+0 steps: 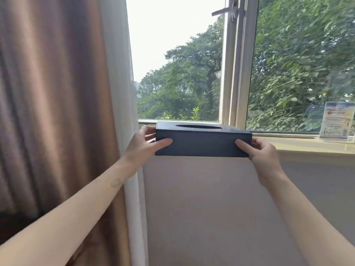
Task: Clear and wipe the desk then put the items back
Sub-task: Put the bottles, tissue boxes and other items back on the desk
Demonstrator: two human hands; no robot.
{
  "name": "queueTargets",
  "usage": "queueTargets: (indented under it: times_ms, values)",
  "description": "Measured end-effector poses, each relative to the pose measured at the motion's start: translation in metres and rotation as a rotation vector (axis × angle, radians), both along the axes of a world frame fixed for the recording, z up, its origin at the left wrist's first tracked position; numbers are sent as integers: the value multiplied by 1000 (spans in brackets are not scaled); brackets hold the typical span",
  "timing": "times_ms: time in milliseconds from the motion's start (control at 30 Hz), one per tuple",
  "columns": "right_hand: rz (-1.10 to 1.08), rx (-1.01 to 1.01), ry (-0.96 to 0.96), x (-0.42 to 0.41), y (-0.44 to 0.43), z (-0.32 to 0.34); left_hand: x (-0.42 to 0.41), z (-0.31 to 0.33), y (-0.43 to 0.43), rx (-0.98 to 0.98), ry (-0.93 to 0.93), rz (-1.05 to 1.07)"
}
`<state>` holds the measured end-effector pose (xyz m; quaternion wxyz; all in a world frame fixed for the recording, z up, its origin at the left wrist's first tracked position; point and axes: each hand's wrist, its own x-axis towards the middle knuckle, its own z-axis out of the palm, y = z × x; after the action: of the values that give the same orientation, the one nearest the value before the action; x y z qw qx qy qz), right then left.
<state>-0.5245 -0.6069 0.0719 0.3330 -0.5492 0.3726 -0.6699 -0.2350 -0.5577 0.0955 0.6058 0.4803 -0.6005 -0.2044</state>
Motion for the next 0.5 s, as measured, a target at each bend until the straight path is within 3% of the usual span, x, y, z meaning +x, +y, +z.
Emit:
queueTargets:
  times_ms: [500]
  values:
    - [336,-17,-8,135,61,-24,112,-28,147,-57,-73,344]
